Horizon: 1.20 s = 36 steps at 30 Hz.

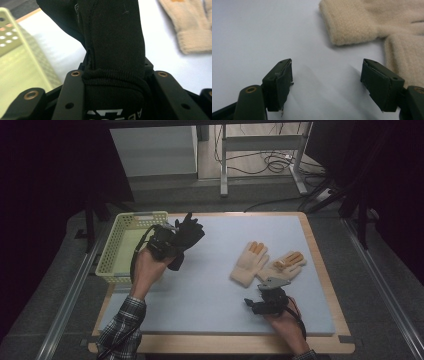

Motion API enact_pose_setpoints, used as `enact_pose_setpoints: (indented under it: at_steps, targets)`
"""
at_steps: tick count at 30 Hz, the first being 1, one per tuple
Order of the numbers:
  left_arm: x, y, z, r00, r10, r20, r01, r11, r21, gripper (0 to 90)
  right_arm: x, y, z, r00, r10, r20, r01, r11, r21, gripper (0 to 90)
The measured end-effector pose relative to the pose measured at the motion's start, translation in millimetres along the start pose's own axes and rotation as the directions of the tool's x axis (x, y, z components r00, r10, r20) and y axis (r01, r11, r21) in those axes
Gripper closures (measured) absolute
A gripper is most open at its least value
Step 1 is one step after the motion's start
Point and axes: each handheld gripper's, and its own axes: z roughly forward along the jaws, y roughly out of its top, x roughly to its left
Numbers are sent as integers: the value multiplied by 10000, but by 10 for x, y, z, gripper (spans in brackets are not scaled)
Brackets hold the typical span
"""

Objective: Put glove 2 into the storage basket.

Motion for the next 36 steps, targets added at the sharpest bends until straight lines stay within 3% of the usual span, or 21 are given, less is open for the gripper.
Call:
enact_pose_setpoints:
  at_steps: [9,19,28,32,36]
  targets:
    - [314,-22,-92,9948,-603,-820,610,9981,55,619,0,-1,2,10000,9,-2,-9,10000,-20,252]
    - [701,-185,-123,9779,-1284,-1648,1309,9914,46,609,0,-1,2,10000,5,-4,-5,10000,-22,252]
    - [1131,-448,-120,9489,-2109,-2347,2158,9764,-51,597,-1,-1,2,10000,7,-8,-7,10000,-23,252]
    - [1292,-549,-63,9356,-2469,-2524,2563,9666,45,593,-1,-1,3,10000,14,-8,-14,10000,-25,251]
    - [1433,-638,16,9263,-2682,-2647,2841,9585,229,586,-1,-1,2,10000,14,-9,-14,10000,-26,252]
